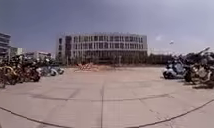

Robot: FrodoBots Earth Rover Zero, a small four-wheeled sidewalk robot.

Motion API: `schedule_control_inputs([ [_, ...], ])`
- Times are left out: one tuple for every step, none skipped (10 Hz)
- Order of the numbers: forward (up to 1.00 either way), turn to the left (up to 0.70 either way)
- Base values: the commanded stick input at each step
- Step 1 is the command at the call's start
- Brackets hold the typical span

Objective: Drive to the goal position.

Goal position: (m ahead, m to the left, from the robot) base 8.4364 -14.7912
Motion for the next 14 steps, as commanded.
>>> schedule_control_inputs([
  [0.7, 0.01],
  [0.7, 0.01],
  [0.7, 0.01],
  [0.7, 0.01],
  [0.7, 0.01],
  [0.7, 0.01],
  [0.7, 0.01],
  [0.7, 0.01],
  [0.7, 0.01],
  [0.7, 0.01],
  [0.7, 0.01],
  [0.7, -0.09],
  [0.7, -0.26],
  [0.7, -0.34],
])
